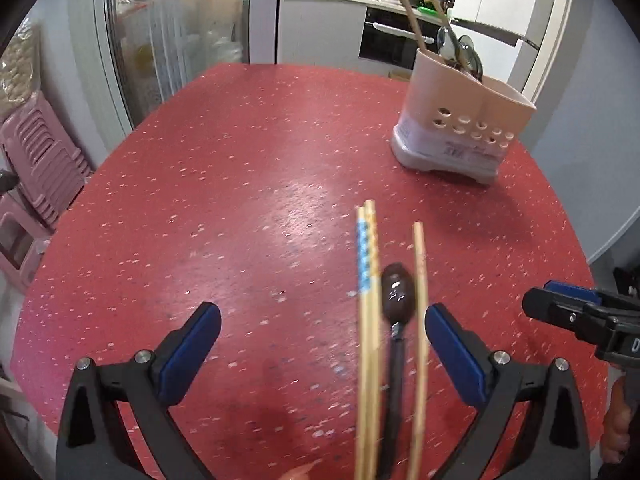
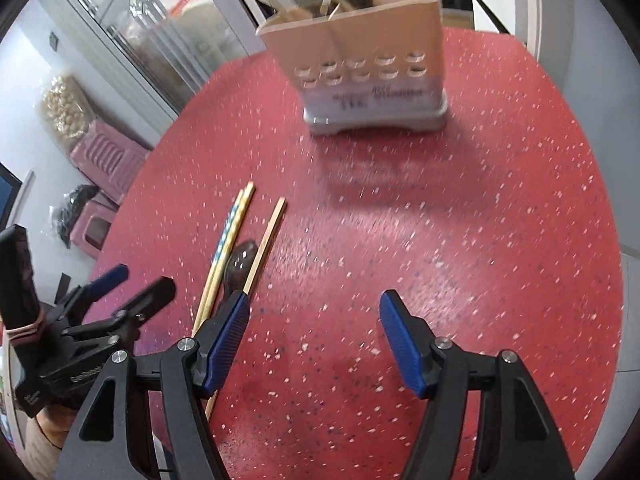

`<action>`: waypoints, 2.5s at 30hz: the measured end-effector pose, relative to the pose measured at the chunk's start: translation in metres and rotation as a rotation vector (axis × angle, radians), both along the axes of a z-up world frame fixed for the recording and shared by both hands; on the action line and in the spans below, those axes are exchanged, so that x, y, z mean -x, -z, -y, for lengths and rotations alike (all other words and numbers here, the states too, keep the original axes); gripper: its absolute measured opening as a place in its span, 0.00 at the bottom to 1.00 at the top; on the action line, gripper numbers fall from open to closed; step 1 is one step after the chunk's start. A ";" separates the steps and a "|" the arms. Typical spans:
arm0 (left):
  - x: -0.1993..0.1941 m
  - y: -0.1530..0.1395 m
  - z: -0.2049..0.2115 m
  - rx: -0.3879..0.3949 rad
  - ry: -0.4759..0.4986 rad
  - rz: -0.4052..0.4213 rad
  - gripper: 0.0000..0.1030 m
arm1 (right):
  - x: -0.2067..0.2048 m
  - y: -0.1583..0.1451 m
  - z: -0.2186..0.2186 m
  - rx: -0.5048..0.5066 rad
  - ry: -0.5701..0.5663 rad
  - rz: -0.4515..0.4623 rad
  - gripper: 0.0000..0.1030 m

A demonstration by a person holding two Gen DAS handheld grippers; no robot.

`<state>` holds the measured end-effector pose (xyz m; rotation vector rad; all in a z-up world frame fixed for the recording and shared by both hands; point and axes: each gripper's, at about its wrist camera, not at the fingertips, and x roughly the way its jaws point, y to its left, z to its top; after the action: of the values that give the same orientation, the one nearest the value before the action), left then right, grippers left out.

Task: Organize utensils
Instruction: 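Move both open grippers back over the remaining chopsticks and spoon, then close the right gripper on a single plain wooden chopstick, then close the left gripper on a blue-patterned chopstick while the right gripper holds its chopstick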

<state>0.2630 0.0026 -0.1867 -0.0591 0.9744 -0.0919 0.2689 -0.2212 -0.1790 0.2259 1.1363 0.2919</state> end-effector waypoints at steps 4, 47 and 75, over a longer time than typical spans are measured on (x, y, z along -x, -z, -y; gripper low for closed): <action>0.005 0.008 -0.016 -0.074 -0.022 -0.001 1.00 | -0.002 0.010 -0.024 0.035 -0.012 -0.051 0.69; -0.041 0.047 -0.007 -0.023 0.044 -0.200 1.00 | -0.024 0.033 -0.086 0.235 -0.046 -0.133 0.06; -0.063 0.050 0.003 -0.094 0.081 -0.256 1.00 | -0.050 0.036 -0.091 0.258 -0.140 -0.254 0.28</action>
<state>0.3255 -0.0008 -0.2370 0.0559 1.2357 -0.1147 0.3191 -0.1305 -0.2149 -0.0470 1.4304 0.2412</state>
